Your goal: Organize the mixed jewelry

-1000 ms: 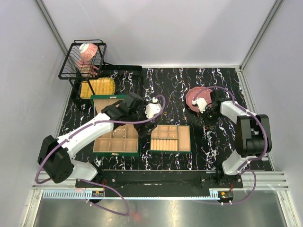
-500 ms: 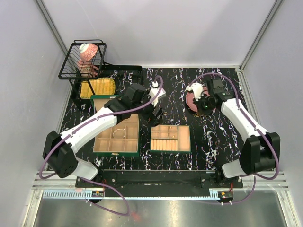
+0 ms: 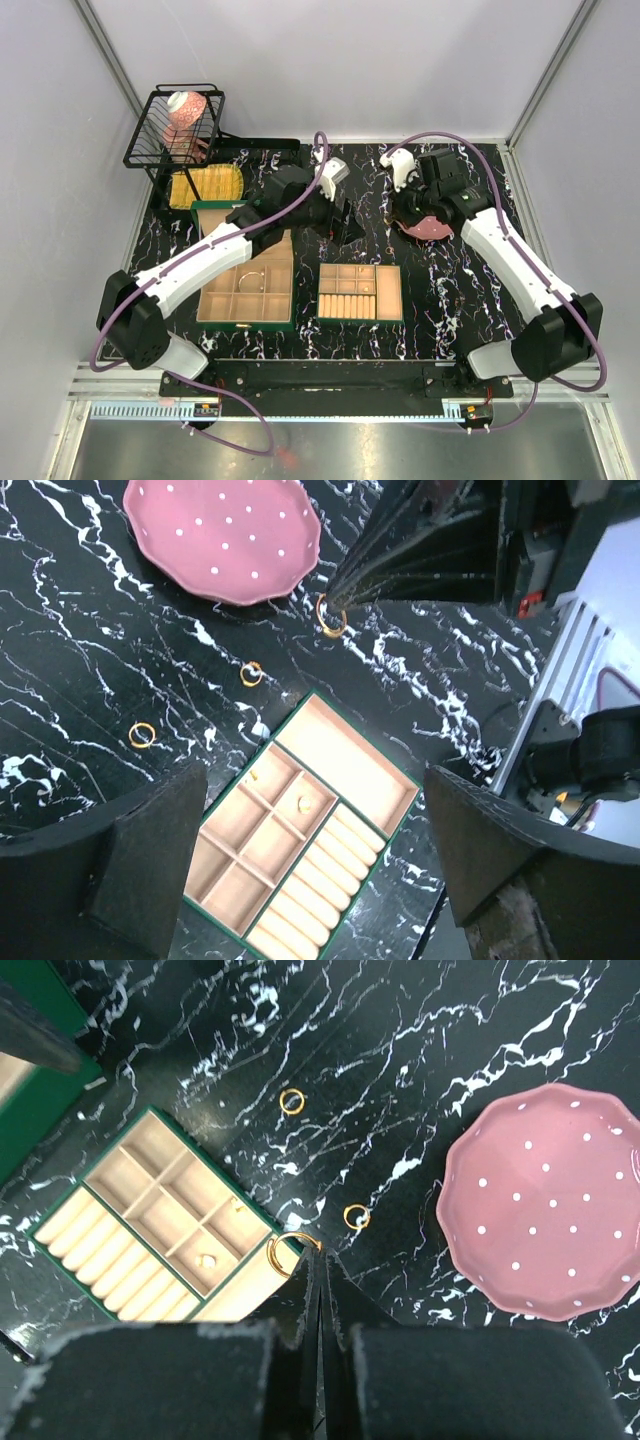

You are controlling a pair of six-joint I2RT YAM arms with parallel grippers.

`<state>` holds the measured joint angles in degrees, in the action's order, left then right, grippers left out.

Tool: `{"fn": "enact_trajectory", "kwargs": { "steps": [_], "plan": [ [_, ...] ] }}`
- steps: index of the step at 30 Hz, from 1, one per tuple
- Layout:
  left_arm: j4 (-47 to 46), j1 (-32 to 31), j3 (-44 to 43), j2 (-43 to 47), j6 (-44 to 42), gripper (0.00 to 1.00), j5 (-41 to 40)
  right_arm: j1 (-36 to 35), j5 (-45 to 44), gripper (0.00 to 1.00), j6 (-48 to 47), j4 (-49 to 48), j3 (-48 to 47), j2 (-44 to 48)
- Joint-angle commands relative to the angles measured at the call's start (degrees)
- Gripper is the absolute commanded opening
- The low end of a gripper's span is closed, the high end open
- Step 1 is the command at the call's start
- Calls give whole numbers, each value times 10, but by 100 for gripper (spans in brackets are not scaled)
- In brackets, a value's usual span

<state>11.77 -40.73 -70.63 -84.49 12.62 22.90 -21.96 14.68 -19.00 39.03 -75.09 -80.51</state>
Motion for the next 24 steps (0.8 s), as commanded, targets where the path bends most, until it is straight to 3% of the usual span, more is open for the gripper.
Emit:
{"fn": "enact_trajectory", "kwargs": {
  "steps": [1, 8, 24],
  "plan": [
    [-80, 6, -2, 5, 62, 91, -15, -10, 13, 0, 56, -51, -12, 34],
    [-89, 7, -15, -27, 123, 82, -21, -30, 26, 0, 95, -75, -1, 45],
    [-111, 12, -15, -49, 163, 63, -6, -54, 17, 0, 147, -98, 14, 47]
  ]
}}
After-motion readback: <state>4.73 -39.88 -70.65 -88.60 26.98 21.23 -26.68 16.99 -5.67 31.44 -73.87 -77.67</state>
